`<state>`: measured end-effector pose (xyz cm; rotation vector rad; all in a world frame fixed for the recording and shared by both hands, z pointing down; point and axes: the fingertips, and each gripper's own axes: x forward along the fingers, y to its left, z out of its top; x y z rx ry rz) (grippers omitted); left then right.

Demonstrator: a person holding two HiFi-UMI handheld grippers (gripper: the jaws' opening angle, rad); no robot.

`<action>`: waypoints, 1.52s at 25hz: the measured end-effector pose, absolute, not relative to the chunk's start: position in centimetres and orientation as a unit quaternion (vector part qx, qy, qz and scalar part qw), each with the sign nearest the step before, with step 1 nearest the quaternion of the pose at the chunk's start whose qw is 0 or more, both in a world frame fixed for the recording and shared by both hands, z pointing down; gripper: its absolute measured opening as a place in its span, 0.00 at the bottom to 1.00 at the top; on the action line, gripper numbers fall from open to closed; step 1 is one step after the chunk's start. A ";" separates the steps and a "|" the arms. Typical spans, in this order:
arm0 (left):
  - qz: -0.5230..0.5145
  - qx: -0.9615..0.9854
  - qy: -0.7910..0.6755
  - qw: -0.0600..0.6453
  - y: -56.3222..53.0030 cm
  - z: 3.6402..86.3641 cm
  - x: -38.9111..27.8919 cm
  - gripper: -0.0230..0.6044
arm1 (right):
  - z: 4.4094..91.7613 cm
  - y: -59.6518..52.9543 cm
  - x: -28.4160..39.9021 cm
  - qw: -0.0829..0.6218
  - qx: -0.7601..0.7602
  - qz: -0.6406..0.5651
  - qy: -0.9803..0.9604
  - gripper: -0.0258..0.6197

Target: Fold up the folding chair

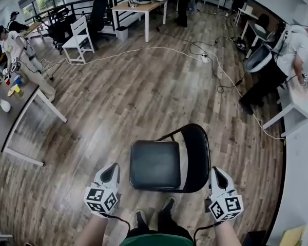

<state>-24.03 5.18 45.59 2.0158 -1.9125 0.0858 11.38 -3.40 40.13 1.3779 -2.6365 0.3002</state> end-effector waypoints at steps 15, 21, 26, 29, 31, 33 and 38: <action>-0.105 0.649 -0.618 0.431 0.0 64.0 -26.0 0.06 | 51.8 -16.3 13.2 0.158 0.412 0.147 -0.885 0.04; -0.092 0.617 -0.595 0.506 -0.9 75.0 -28.8 0.33 | 55.6 -18.6 13.3 0.212 0.443 0.136 -0.861 0.04; -0.061 0.620 -0.559 0.547 -3.4 82.7 -30.3 0.40 | 58.7 -19.1 13.7 0.223 0.486 0.160 -0.830 0.04; -0.022 0.634 -0.529 0.564 -4.3 86.4 -30.5 0.45 | 60.6 -19.3 14.4 0.254 0.518 0.151 -0.803 0.04; -0.003 0.646 -0.506 0.572 -5.0 88.6 -30.5 0.47 | 61.4 -19.9 15.0 0.267 0.544 0.136 -0.784 0.04; 0.014 0.655 -0.485 0.579 -5.6 90.8 -30.8 0.49 | 61.5 -20.7 15.1 0.256 0.561 0.127 -0.777 0.05; 0.046 0.659 -0.451 0.601 -6.0 96.9 -31.3 0.56 | 61.3 -22.2 13.7 0.197 0.567 0.132 -0.788 0.37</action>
